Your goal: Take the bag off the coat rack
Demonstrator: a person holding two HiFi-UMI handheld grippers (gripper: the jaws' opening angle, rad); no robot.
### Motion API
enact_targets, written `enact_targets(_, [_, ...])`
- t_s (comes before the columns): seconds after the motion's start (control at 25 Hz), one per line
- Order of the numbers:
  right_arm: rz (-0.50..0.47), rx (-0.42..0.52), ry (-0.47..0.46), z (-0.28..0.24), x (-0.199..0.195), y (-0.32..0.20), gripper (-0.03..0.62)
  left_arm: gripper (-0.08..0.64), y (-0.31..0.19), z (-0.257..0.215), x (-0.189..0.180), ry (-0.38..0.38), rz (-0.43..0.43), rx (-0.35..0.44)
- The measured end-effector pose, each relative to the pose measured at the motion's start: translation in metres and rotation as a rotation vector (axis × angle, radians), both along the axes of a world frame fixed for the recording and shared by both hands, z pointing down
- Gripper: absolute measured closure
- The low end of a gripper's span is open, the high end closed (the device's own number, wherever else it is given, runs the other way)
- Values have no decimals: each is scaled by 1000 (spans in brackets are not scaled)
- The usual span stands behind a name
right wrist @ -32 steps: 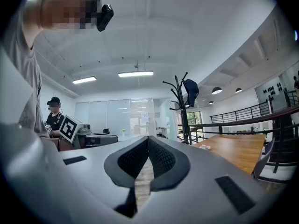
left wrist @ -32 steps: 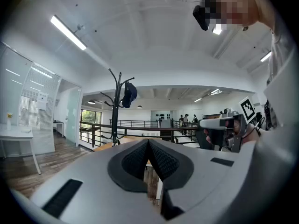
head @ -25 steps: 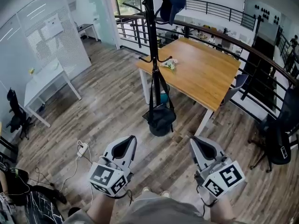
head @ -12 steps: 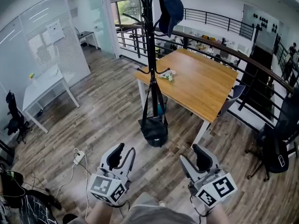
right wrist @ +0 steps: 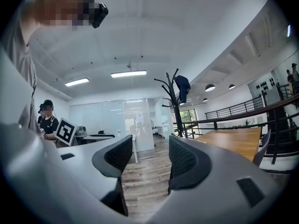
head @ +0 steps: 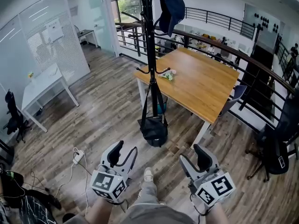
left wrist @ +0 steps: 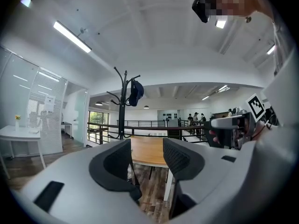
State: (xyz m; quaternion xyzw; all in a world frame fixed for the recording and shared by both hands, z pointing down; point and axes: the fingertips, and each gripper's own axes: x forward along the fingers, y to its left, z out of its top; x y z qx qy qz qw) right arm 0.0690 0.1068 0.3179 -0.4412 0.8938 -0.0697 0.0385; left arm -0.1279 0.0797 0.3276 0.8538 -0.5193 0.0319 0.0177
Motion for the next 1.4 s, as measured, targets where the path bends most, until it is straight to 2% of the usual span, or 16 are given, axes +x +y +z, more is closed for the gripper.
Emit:
enact_targets(0.32, [1, -24, 23, 11, -4, -57, 350, 342, -54, 12, 0, 4, 21, -22])
enact_targets(0.68, [-16, -40, 76, 21, -28, -149, 348, 341, -142, 25, -17, -20, 10, -53])
enact_targets(1.08, [8, -54, 149, 31, -53, -274, 349, 341, -259, 48, -23, -63, 87, -111])
enact_targets(1.24, [17, -49, 136, 41, -63, -321, 348, 341, -302, 64, -23, -78, 117, -146])
enact_targets(1.4, [43, -90, 142, 65, -65, -362, 348, 341, -337, 82, -18, -80, 145, -168])
